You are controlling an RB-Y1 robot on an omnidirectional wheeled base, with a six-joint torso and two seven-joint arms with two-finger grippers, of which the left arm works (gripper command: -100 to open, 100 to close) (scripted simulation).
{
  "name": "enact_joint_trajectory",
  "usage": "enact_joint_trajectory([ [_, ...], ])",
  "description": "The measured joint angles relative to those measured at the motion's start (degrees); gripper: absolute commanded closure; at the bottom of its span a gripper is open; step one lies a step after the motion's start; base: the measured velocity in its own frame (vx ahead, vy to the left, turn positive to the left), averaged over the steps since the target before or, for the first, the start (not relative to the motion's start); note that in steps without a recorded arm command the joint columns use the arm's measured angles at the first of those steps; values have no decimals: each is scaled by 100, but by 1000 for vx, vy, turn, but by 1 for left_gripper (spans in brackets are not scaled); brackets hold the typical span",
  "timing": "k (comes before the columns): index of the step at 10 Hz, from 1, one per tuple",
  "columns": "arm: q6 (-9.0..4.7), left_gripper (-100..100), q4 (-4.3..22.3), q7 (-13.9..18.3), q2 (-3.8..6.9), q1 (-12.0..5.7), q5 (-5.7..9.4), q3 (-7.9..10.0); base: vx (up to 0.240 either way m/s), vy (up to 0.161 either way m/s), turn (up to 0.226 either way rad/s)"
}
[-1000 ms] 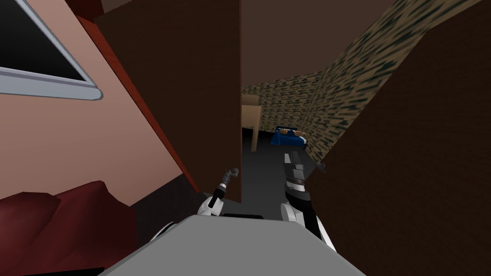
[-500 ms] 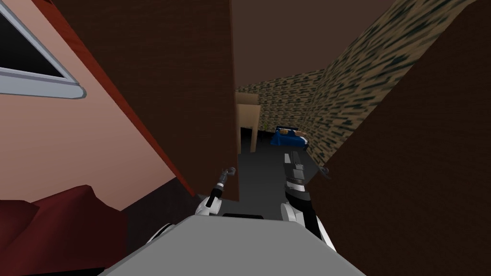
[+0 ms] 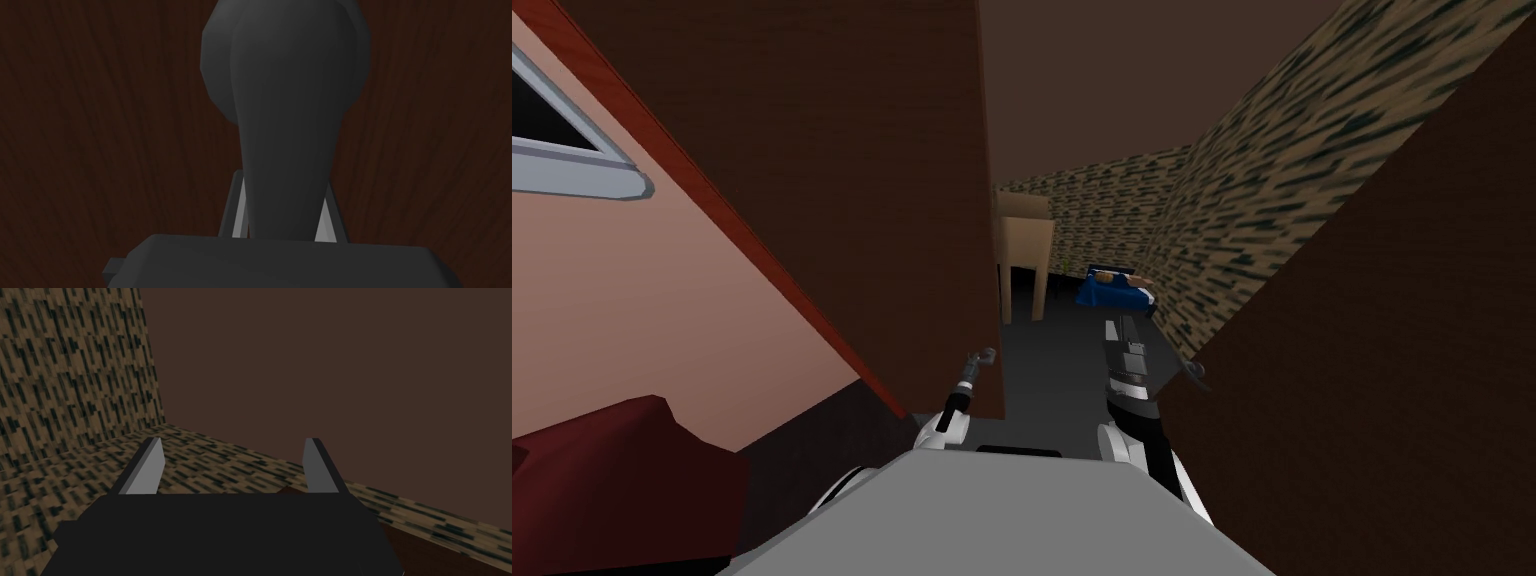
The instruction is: Push the door open
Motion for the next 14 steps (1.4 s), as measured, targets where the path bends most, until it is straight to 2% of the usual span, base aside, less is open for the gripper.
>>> enact_joint_trajectory([
  [2, 35, 100, -91, -30, 18, 42, 47, 183, 102, -78, 28],
  [3, 29, 100, -96, -32, 40, 35, 59, 210, 132, -22, 48],
  [4, 109, 100, -229, -48, 37, 126, 74, 235, 164, -37, 49],
  [5, 115, 100, -174, -61, 42, 113, 97, 270, 176, -59, 32],
  [6, 29, 100, -14, -72, 57, 52, 129, 321, 195, -67, 42],
  [8, 14, 100, -30, -112, 70, 72, 185, 413, 199, -55, 44],
  [10, -94, 100, 183, -141, 100, -33, 258, 528, 192, -53, 39],
  [11, -24, 100, -18, -151, 111, 62, 271, 552, 144, -31, 34],
  [13, 64, 100, -148, -204, 110, 137, 330, 649, 195, -72, 60],
  [14, -17, 100, 44, -212, 139, 57, 371, 713, 203, -69, 72],
])
